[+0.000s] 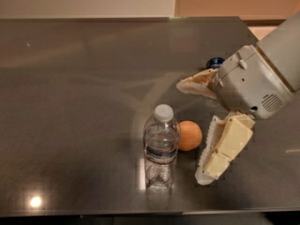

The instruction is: Move water bottle near pepsi can

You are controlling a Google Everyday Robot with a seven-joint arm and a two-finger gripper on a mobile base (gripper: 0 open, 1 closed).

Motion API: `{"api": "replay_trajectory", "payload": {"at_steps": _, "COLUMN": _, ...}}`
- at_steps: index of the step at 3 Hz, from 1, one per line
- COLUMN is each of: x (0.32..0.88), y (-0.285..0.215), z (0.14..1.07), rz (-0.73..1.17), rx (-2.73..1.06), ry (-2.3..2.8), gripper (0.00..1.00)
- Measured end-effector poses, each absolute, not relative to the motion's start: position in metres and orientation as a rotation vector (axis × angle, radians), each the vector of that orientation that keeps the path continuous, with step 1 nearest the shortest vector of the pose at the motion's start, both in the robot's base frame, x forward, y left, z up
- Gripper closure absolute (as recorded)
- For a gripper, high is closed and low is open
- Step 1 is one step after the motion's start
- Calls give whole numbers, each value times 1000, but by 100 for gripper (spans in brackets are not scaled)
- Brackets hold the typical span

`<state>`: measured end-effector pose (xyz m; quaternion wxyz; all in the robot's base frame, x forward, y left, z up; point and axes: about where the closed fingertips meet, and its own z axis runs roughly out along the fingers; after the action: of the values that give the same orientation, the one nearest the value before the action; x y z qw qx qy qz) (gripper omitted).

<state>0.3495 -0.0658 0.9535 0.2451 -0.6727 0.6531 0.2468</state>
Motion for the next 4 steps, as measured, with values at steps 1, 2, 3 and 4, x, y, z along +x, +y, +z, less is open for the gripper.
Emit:
{"api": "replay_trajectory", "payload": {"at_steps": 1, "x": 344, "y": -47, "z": 944, "rz": 715, "rx": -1842, "ry": 1755, "gripper": 0}}
{"api": "replay_trajectory", "payload": {"at_steps": 2, "x": 348, "y": -36, "z": 938, "rz": 730, "rx": -1818, "ry": 1762, "gripper": 0}}
{"api": "replay_trajectory", "payload": {"at_steps": 3, "x": 352, "y": -31, "z": 937, "rz": 754, "rx": -1789, "ry": 1775, "gripper": 18}}
{"api": "replay_trajectory", "payload": {"at_steps": 4, "x": 350, "y": -29, "z": 942, "rz": 783, "rx": -1776, "ry": 1765, "gripper": 41}}
